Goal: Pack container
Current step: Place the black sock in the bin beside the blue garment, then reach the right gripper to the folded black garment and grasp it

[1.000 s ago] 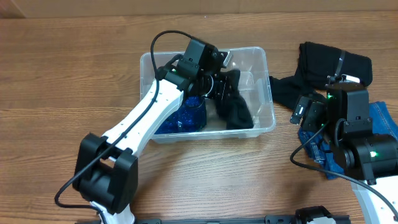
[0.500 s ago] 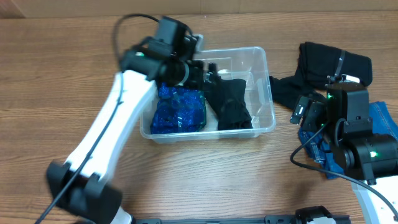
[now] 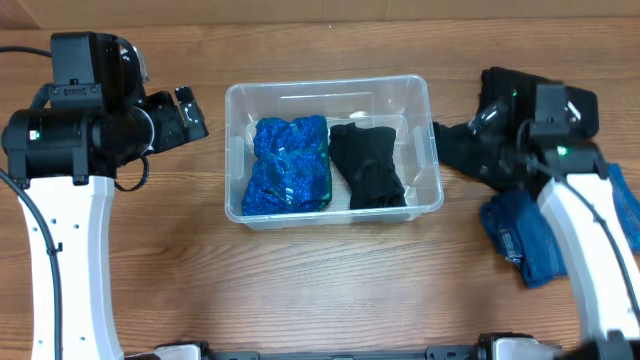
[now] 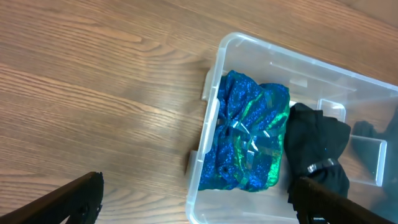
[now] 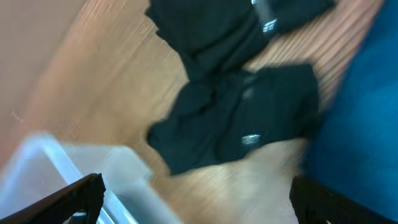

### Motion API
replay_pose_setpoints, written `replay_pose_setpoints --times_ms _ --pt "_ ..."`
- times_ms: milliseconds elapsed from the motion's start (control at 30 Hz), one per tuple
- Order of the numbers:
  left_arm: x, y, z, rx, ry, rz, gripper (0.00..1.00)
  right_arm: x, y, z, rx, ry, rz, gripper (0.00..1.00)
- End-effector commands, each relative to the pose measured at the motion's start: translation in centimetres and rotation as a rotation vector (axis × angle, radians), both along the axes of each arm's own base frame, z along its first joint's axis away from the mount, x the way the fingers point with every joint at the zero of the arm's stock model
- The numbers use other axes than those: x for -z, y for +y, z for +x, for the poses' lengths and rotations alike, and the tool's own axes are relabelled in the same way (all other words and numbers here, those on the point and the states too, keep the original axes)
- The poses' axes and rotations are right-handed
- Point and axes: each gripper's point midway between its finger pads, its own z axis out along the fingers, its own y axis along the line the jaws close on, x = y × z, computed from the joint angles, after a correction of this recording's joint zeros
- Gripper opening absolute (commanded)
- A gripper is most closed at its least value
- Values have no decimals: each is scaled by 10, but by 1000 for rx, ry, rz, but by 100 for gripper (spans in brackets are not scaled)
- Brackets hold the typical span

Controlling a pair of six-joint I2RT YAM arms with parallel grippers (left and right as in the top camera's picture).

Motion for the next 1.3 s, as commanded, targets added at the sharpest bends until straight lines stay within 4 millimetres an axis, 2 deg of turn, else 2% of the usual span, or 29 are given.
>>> replay_pose_setpoints --times_ms 0,167,333,567,700,733,867,1100,1133,1200,1233,1267 --pt "-6 3 1 -11 -17 7 100 18 12 29 126 -33 351 100" --pt "-6 2 1 -10 -18 5 100 59 15 30 232 74 446 100" --pt "-6 3 2 -10 -22 5 100 85 10 20 357 151 475 100" --pt "-6 2 2 -10 -22 5 100 122 5 17 414 232 448 100" --pt "-6 2 2 -10 -22 5 100 129 0 27 417 205 434 99" --pt "-6 3 2 -10 -22 5 100 130 -1 29 417 199 431 96" --pt "-6 3 2 -10 -22 5 100 134 -6 29 433 198 401 92" --pt "-6 3 2 -13 -22 3 100 160 -2 23 435 271 410 92" --pt "-6 2 2 -12 -21 3 100 162 -2 23 433 277 413 88" --pt "-6 2 2 -12 -21 3 100 161 -3 27 352 264 374 52" --pt "-6 2 2 -12 -21 3 100 160 -3 28 317 260 359 37" --pt "-6 2 2 -12 -21 3 100 160 -3 29 298 260 350 29"
